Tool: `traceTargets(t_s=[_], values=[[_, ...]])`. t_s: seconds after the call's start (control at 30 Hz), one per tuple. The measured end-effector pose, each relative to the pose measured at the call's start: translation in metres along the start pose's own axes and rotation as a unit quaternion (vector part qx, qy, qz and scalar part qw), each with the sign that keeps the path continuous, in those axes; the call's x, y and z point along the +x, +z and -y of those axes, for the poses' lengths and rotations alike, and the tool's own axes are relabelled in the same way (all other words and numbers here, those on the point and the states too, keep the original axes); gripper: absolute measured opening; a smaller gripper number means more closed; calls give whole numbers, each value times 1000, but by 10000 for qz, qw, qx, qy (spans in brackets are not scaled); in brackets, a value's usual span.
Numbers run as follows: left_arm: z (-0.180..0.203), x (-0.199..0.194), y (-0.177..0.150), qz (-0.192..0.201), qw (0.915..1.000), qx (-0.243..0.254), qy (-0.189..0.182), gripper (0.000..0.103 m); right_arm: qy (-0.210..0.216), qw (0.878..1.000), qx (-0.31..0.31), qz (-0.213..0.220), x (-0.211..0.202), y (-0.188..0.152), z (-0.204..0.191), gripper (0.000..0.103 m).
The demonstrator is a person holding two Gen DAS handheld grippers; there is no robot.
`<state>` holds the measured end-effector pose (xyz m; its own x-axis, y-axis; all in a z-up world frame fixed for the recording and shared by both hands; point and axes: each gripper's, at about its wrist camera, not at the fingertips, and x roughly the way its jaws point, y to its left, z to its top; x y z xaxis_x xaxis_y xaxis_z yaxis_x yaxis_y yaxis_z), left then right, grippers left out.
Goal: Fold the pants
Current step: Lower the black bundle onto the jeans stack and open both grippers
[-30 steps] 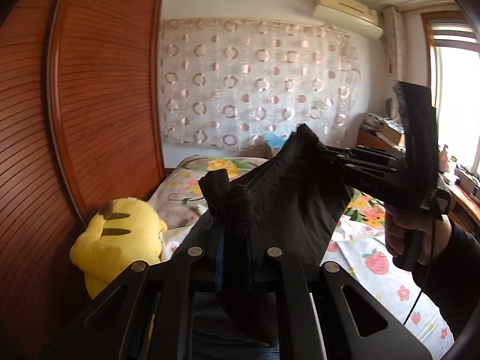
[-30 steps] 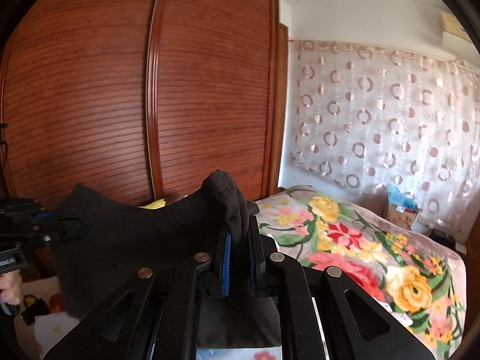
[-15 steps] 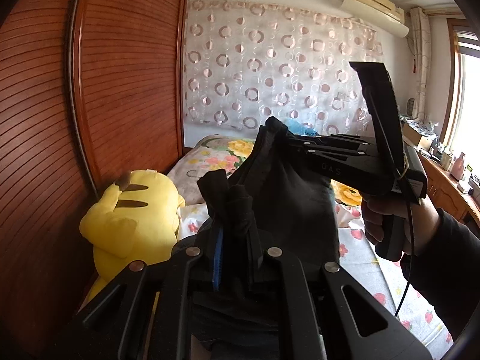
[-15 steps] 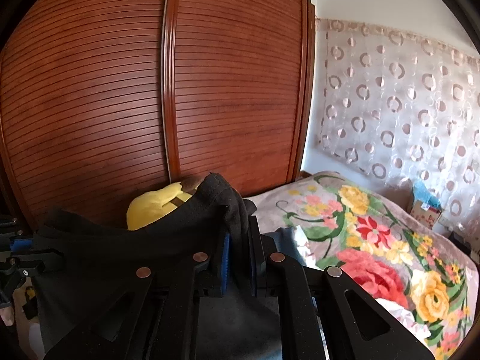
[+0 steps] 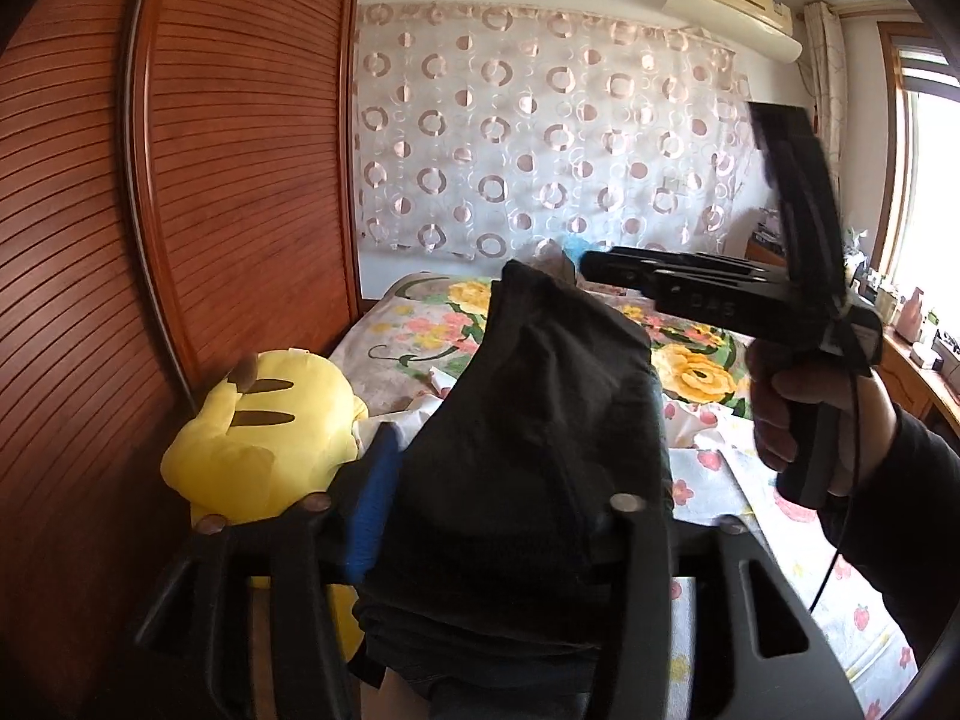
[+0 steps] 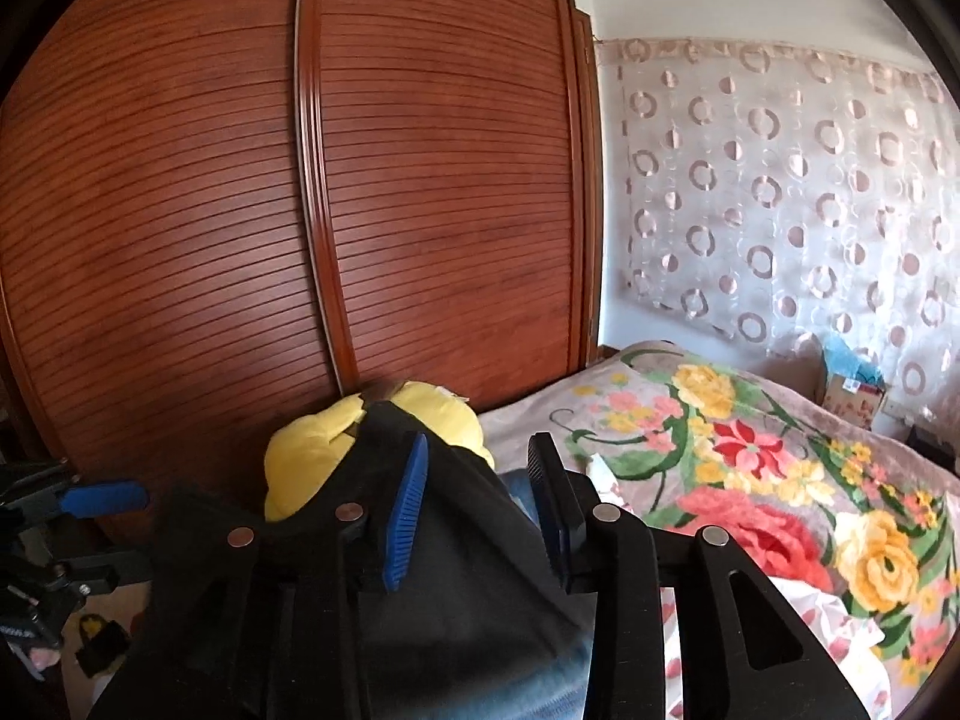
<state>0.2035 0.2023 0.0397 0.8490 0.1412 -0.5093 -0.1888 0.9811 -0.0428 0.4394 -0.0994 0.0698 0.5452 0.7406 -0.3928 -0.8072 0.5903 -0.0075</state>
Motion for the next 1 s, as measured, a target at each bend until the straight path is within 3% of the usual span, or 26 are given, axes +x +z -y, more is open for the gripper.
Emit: traceTargets(t_s=[0.07,0.3,0.6,1.0], values=[[0,-5,0,166,9999,1,-41,88,86,10000,-25,-21,-8,-7,-1,36],[5,5,0,-31,9999,49,-113,88,206,9992,-81,-328,-8,-26,6,36],[9,26,-20,-498,9985,13,-207,88,66,9966,182,-804,25,-21,22,36],[25,5,-24,-368,9983,204,-393,88,-249,9976,287,-586,-32,-32,-5,41]])
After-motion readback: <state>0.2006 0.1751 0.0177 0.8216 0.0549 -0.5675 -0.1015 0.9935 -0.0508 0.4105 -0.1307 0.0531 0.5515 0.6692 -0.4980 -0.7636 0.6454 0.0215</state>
